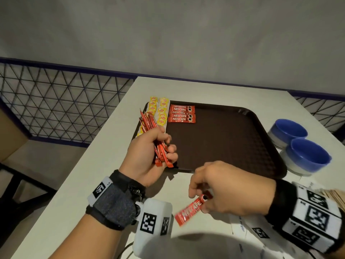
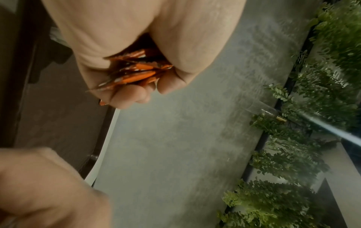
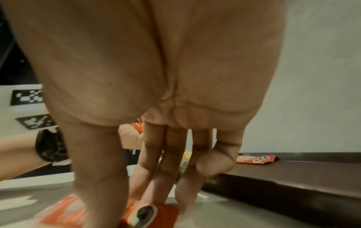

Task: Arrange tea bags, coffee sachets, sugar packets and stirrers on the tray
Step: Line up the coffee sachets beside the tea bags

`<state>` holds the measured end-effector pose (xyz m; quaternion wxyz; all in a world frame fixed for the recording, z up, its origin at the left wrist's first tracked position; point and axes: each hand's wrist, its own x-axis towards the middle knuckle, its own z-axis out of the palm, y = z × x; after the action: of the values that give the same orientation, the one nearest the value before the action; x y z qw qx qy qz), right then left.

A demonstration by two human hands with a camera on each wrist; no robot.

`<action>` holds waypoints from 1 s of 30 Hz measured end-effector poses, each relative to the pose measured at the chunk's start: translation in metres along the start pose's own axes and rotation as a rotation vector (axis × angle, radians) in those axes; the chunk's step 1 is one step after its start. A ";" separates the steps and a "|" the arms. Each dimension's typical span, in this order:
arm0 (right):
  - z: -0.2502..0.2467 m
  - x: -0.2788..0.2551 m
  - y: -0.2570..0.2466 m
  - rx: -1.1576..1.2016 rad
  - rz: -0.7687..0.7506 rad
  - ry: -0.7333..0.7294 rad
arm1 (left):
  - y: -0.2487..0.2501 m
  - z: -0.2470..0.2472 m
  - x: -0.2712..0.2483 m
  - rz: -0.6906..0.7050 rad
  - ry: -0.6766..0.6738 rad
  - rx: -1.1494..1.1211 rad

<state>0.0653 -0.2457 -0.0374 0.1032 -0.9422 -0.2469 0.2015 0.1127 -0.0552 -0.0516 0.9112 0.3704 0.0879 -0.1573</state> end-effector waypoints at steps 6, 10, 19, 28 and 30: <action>-0.011 0.001 -0.009 0.007 0.017 -0.001 | -0.001 -0.002 0.000 0.019 -0.036 0.101; -0.049 -0.007 -0.004 0.116 0.052 0.199 | 0.000 -0.006 0.002 0.094 -0.070 0.131; -0.092 -0.006 -0.004 0.457 0.097 0.260 | -0.007 -0.002 -0.005 0.190 -0.245 0.245; -0.090 0.014 0.007 0.648 0.046 0.422 | -0.006 -0.004 0.000 0.277 -0.062 0.167; -0.089 0.023 0.017 0.662 0.058 0.444 | -0.006 -0.003 0.002 0.257 0.005 0.105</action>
<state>0.1291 -0.2572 0.0300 0.4462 -0.8853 -0.1137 0.0644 0.1128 -0.0571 -0.0583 0.9031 0.4260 0.0335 -0.0429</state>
